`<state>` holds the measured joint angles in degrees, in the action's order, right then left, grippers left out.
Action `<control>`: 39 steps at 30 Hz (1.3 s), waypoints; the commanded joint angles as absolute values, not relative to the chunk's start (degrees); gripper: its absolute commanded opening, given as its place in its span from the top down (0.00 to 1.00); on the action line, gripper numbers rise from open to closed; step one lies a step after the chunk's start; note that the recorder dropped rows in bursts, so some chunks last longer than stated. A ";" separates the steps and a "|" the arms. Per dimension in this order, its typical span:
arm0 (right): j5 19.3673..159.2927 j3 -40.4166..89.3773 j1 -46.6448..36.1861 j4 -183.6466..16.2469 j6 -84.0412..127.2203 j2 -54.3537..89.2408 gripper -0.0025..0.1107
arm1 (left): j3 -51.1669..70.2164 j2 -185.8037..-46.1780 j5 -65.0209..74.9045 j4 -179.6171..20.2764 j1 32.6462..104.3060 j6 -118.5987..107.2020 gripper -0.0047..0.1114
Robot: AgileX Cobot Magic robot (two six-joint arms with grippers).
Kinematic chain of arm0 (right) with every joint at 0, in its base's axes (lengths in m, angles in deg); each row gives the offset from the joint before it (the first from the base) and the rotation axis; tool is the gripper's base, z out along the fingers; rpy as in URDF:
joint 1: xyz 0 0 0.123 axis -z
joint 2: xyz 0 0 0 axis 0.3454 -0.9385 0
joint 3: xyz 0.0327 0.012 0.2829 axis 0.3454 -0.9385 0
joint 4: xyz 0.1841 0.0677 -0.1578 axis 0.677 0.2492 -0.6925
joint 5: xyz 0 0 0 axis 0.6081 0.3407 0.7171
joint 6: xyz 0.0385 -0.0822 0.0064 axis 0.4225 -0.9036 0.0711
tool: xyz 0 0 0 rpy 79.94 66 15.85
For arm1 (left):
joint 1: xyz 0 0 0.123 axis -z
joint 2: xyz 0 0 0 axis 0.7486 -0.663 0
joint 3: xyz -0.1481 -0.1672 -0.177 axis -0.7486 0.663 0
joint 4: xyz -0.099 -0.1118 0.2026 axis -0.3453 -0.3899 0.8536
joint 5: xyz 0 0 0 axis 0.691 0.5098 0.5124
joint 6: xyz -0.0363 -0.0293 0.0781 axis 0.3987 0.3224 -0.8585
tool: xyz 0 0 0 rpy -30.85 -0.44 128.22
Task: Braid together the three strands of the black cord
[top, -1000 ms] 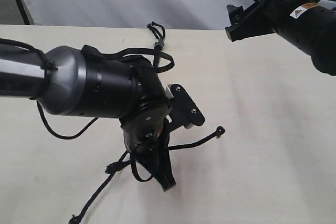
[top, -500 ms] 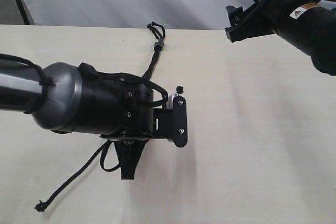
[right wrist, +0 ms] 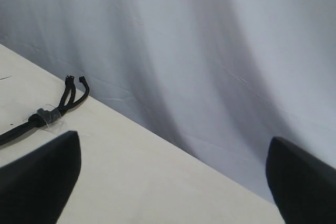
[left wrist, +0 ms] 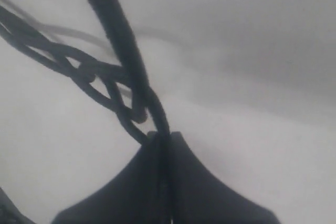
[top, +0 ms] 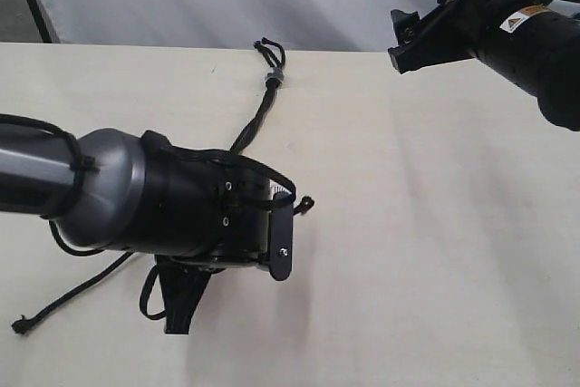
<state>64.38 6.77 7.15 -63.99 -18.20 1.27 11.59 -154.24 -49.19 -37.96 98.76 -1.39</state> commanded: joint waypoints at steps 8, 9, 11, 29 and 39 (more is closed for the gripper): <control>64.00 6.48 7.47 -64.44 -18.01 1.68 0.20 | 12.77 -154.40 -32.31 -48.78 106.11 -2.05 0.96; 64.00 6.48 7.47 -64.44 -18.01 1.68 0.20 | 12.35 -154.40 -31.57 -47.92 107.43 -2.05 0.96; 64.14 6.48 7.47 -64.44 -18.01 1.68 0.20 | 11.76 -154.40 -32.21 -42.67 108.51 -2.05 0.96; 64.42 6.48 7.47 -64.44 -18.01 1.68 0.20 | 12.43 -154.40 -29.38 -37.38 99.57 -1.63 0.96; 64.52 6.48 7.47 -64.44 -18.01 1.68 0.20 | 19.90 -154.40 -7.60 -36.02 91.22 -1.63 0.96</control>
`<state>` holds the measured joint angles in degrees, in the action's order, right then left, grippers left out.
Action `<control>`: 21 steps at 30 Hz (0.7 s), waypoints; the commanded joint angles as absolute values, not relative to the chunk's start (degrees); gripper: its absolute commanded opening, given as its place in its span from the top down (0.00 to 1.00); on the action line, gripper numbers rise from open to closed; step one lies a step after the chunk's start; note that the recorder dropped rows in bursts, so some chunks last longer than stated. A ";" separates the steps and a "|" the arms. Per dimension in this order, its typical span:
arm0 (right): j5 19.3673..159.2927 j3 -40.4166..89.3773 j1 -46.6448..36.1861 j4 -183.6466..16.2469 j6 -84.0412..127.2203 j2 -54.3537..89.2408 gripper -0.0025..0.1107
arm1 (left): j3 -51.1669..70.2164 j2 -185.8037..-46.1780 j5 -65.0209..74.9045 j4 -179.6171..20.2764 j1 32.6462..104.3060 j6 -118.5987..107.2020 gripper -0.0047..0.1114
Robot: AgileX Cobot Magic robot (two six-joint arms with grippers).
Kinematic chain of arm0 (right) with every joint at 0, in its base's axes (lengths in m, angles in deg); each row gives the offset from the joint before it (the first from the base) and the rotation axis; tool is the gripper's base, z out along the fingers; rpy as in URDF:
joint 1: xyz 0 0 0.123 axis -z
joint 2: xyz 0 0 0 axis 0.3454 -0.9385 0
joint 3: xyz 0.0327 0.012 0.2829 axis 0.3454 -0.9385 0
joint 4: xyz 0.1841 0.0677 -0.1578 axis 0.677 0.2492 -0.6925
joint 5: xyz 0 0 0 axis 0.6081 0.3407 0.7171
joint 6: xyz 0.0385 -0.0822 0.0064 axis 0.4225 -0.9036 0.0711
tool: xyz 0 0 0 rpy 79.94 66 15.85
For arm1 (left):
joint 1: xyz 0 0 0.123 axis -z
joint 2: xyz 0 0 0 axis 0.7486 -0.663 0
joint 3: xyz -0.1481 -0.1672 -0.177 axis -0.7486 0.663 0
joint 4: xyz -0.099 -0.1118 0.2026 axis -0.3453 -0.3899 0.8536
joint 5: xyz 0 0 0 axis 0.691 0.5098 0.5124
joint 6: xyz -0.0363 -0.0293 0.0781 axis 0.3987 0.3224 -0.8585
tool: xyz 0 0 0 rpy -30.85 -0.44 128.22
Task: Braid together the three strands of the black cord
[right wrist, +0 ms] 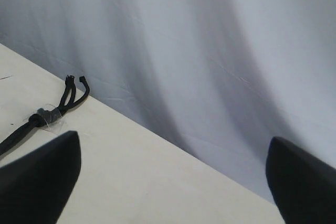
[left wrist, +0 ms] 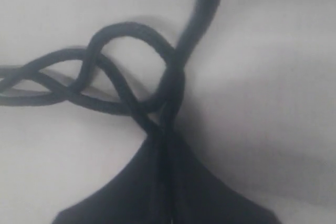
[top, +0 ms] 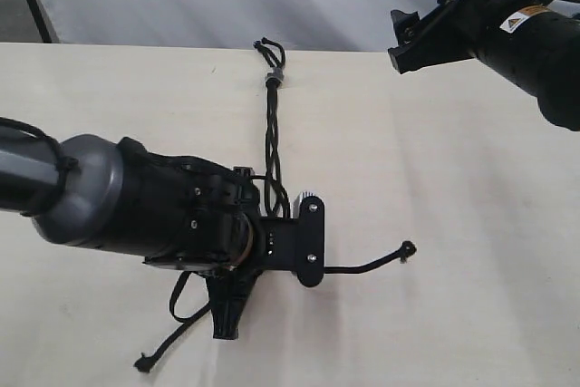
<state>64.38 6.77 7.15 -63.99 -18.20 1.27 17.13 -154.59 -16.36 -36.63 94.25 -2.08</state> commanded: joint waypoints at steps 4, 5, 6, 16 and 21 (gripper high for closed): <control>64.52 6.48 7.47 -64.44 -18.01 1.68 0.20 | 21.55 -154.40 -4.97 -36.02 87.90 -1.44 0.96; 64.52 6.48 7.47 -64.44 -18.01 1.68 0.20 | 21.95 -154.40 -4.58 -36.02 87.24 -1.31 0.96; 64.52 6.48 7.47 -64.44 -18.01 1.68 0.20 | 22.24 -154.40 -4.27 -36.38 86.79 -1.20 0.96; 64.52 6.48 7.47 -64.44 -18.01 1.68 0.20 | 24.23 -154.40 -3.78 -40.41 86.32 13.91 0.96; 64.42 6.48 7.47 -64.44 -18.01 1.68 0.20 | 24.49 -154.40 -6.37 -52.38 89.00 16.92 0.96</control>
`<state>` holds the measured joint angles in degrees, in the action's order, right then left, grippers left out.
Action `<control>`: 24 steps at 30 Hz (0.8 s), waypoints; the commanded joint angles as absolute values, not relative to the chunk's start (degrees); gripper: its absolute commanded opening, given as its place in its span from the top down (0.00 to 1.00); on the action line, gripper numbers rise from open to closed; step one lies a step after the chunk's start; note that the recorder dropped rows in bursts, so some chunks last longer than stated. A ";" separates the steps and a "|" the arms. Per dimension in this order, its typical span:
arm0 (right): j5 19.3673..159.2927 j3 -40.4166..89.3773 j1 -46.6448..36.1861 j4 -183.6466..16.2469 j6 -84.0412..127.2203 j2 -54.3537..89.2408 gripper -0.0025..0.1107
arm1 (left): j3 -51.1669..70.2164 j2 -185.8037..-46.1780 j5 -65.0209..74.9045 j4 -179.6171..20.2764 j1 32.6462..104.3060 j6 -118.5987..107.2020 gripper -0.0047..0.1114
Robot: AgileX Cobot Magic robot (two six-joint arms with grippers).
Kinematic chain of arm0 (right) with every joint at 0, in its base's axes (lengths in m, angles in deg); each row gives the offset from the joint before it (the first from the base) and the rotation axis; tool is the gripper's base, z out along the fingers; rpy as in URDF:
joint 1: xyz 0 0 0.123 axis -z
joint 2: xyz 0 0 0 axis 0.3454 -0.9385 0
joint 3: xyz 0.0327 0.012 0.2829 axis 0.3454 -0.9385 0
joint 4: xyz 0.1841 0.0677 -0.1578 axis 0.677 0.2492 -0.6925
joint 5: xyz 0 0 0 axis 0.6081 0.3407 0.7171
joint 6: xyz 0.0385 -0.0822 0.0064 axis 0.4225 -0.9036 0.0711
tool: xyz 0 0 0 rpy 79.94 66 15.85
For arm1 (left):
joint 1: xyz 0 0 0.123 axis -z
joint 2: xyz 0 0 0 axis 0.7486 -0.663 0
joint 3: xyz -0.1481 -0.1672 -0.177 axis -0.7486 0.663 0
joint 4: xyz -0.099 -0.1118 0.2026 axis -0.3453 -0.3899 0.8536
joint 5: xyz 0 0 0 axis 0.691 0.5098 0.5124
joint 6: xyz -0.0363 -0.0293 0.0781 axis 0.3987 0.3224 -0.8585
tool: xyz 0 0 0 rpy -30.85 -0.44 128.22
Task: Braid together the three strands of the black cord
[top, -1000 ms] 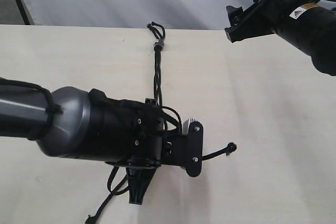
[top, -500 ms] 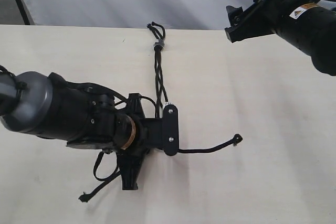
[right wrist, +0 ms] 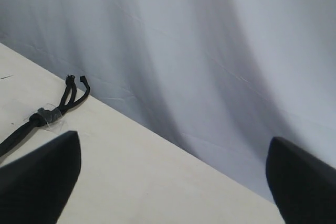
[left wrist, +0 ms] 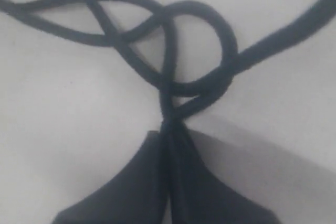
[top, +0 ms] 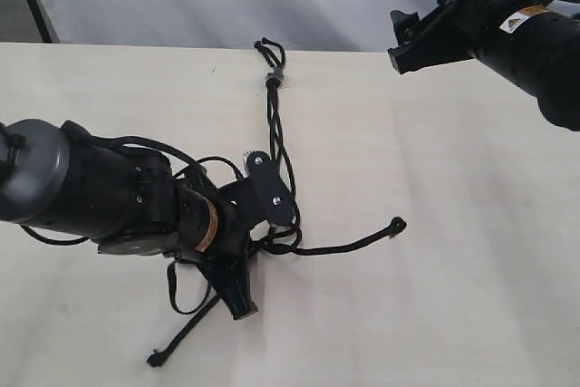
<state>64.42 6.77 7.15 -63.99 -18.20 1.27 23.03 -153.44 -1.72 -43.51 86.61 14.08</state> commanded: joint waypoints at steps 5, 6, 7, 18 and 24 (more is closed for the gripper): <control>64.42 6.48 7.47 -64.44 -18.01 1.68 0.20 | 24.49 -154.40 -7.20 -53.43 96.95 16.61 0.96; 64.42 6.48 7.47 -64.44 -18.01 1.68 0.20 | 24.38 -154.40 -7.20 -53.43 98.63 16.61 0.96; 64.42 6.48 7.47 -64.44 -18.01 1.68 0.20 | 24.38 -154.40 -7.20 -53.43 99.88 16.61 0.96; 64.42 6.48 7.47 -64.44 -18.01 1.68 0.20 | 19.33 -154.40 -12.89 -53.43 104.47 25.21 0.92; 64.42 6.48 7.47 -64.44 -18.01 1.68 0.20 | 17.26 -154.40 -17.35 -53.43 104.47 27.06 0.63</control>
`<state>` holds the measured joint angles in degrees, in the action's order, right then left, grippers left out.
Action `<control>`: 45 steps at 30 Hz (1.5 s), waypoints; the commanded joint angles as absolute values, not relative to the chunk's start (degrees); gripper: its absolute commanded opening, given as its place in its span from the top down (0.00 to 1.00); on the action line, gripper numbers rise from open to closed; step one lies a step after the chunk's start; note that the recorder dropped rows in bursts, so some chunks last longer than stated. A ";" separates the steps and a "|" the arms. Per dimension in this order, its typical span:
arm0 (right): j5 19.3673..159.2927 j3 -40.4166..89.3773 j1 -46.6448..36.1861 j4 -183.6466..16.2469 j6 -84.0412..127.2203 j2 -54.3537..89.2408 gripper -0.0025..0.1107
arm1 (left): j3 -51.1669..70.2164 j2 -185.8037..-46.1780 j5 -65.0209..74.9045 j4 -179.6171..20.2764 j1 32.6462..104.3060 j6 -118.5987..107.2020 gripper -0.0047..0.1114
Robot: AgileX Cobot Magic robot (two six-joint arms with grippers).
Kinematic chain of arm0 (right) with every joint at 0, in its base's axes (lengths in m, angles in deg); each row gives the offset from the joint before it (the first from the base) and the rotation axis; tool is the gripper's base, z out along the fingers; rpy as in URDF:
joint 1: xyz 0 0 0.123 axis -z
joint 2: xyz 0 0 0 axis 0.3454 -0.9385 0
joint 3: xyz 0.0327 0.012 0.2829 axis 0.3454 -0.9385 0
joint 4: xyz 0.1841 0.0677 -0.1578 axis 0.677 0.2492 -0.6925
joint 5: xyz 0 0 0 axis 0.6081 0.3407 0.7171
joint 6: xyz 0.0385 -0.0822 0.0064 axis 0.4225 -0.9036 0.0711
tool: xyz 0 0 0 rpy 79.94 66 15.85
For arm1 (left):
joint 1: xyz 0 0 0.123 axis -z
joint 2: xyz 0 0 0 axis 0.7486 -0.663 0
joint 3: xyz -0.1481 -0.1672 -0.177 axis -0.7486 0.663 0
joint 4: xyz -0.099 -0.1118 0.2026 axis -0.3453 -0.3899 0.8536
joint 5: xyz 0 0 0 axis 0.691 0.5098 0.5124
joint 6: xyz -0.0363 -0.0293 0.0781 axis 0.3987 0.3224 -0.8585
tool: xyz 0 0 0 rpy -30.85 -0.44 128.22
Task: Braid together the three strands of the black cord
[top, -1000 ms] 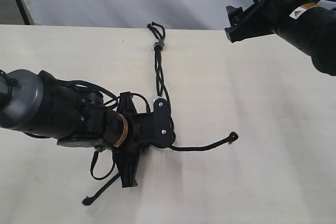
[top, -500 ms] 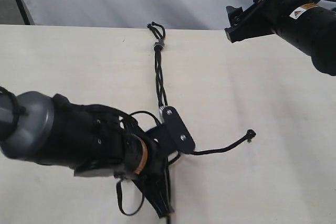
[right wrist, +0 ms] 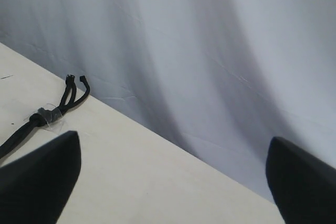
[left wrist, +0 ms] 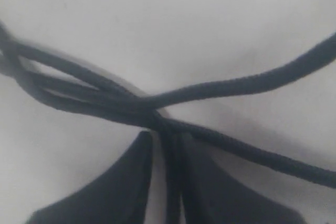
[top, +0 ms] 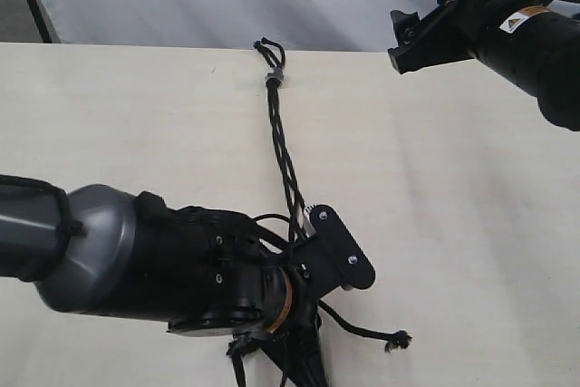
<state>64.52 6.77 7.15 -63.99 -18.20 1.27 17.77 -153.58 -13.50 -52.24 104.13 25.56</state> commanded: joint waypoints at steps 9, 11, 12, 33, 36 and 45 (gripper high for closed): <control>65.91 6.48 7.47 -64.19 -18.01 2.27 0.20 | 16.75 -144.56 -21.67 -50.53 104.47 26.32 0.55; 67.88 6.48 7.47 -64.19 -18.01 3.35 0.20 | 16.75 -139.59 -24.18 -48.16 104.34 27.82 0.58; 69.11 6.48 7.47 -64.19 -17.88 4.32 0.20 | 16.75 -137.04 -25.58 -46.31 104.34 28.99 0.60; 81.96 6.48 7.47 -64.04 -11.83 20.59 0.20 | 27.34 -102.59 -38.96 -8.23 104.34 72.03 0.96; 81.96 6.48 7.47 -64.04 -11.83 20.47 0.20 | 27.34 -100.93 -38.96 -8.23 104.34 72.03 0.96; 81.96 6.48 7.47 -64.04 -11.83 20.47 0.20 | 27.88 -98.55 -38.68 -8.11 104.19 72.03 0.96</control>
<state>82.40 6.73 7.15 -63.99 -12.18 20.27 27.31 -100.12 -38.90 -8.82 104.26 71.44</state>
